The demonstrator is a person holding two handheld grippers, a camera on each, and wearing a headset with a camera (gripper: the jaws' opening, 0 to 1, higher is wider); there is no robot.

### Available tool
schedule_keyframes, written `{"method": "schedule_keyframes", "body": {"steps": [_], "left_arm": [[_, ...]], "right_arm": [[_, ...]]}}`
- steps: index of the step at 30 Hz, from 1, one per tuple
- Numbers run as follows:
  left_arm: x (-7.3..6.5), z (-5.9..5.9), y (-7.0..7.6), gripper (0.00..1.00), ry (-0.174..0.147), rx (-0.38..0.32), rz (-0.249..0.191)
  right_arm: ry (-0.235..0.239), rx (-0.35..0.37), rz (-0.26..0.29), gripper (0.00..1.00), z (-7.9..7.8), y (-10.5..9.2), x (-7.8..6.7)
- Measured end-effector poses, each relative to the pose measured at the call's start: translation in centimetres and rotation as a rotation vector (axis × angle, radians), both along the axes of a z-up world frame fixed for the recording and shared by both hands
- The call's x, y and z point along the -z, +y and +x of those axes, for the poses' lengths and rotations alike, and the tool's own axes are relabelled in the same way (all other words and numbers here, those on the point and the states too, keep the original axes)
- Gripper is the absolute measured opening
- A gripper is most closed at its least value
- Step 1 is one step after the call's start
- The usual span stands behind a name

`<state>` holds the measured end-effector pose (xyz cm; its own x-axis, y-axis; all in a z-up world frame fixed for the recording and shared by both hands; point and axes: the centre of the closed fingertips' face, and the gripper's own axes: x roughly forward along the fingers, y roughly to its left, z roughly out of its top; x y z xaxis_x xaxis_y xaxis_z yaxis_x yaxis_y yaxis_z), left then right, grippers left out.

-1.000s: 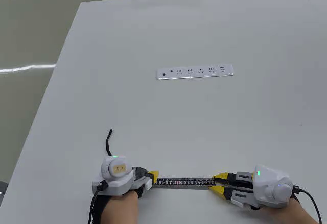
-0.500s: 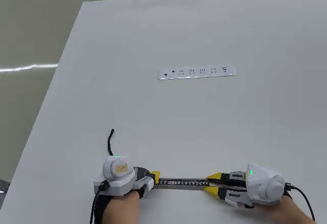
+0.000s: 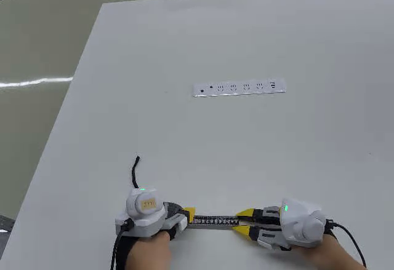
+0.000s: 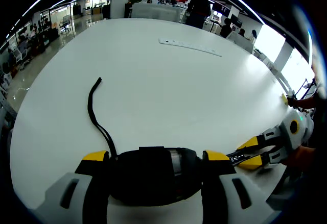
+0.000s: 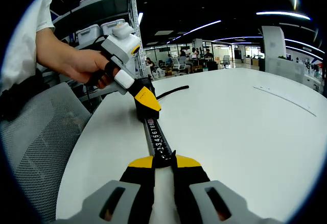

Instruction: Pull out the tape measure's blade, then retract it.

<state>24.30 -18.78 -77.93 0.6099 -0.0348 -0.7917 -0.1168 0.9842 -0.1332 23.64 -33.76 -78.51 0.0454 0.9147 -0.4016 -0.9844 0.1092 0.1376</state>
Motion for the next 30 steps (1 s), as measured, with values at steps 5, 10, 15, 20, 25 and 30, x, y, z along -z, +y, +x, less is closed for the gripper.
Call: {"method": "schedule_keyframes", "body": {"steps": [5, 10, 15, 20, 25, 30], "left_arm": [[-0.1, 0.0, 0.0, 0.71, 0.000, 0.000, 0.000], [-0.1, 0.0, -0.1, 0.71, 0.000, 0.000, 0.000], [0.0, 0.0, -0.1, 0.71, -0.001, 0.001, -0.001], [0.1, 0.1, 0.0, 0.71, -0.001, 0.000, -0.002], [-0.1, 0.0, 0.0, 0.71, -0.001, 0.000, -0.003], [-0.1, 0.0, 0.0, 0.71, 0.000, 0.000, -0.005]], "right_arm": [[0.003, -0.004, 0.002, 0.13, -0.1, 1.1, 0.0], [0.005, -0.015, 0.003, 0.13, -0.2, 2.1, 0.1], [0.007, -0.027, 0.004, 0.13, -0.3, 3.0, 0.0], [0.011, -0.033, 0.006, 0.13, -0.4, 3.9, 0.0], [0.013, -0.041, 0.005, 0.13, -0.6, 4.8, 0.0], [0.014, -0.045, 0.006, 0.13, -0.7, 5.5, 0.0]]}}
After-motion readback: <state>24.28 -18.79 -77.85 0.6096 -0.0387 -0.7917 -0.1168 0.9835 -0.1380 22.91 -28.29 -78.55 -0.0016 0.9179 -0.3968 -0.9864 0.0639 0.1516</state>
